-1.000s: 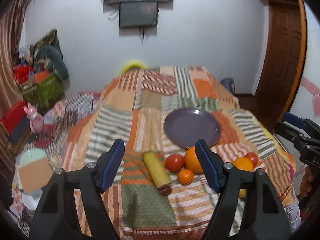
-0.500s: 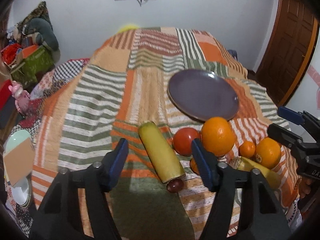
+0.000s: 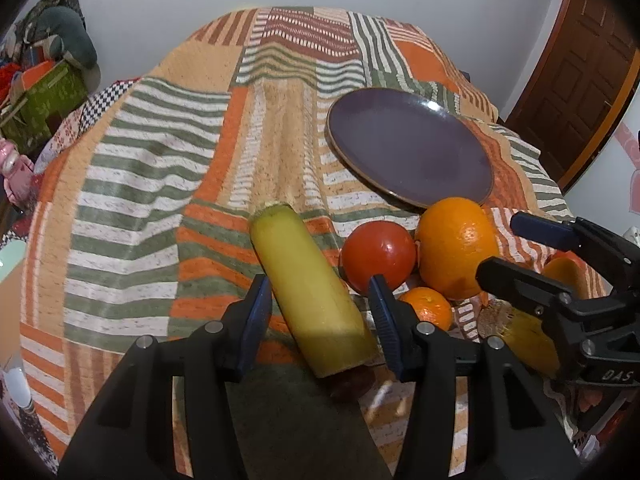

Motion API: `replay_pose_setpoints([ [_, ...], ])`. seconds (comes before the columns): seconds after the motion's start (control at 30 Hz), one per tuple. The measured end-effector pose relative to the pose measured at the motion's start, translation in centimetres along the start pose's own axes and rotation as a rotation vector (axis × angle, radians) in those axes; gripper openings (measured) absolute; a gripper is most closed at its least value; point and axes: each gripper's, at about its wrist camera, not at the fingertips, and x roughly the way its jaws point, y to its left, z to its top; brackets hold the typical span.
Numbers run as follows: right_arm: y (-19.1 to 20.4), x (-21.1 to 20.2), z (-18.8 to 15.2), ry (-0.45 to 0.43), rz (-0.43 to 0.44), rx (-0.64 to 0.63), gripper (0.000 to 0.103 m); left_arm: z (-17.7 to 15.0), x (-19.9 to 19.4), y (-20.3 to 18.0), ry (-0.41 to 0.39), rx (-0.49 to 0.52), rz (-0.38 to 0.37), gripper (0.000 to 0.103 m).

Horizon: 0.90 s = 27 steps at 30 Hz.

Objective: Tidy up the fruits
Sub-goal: 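Move the left tool down to the yellow cylinder and close around it, then lift the yellow cylinder with the left tool while the right tool grasps a large orange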

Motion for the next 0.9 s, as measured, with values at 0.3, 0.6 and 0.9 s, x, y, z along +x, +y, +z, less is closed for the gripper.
replay_pose_setpoints([
  [0.3, -0.4, 2.3, 0.6, 0.138, 0.038, 0.023, 0.072, 0.5, 1.1, 0.8, 0.012, -0.028, -0.022, 0.05],
  [0.6, -0.6, 3.4, 1.1, 0.2, 0.06, 0.057, 0.072, 0.5, 1.3, 1.6, 0.008, -0.036, -0.053, 0.047],
  [0.9, -0.6, 3.5, 1.4, 0.209, 0.077, 0.049, 0.065, 0.1, -0.8, 1.6, -0.009, 0.043, -0.045, 0.029],
])
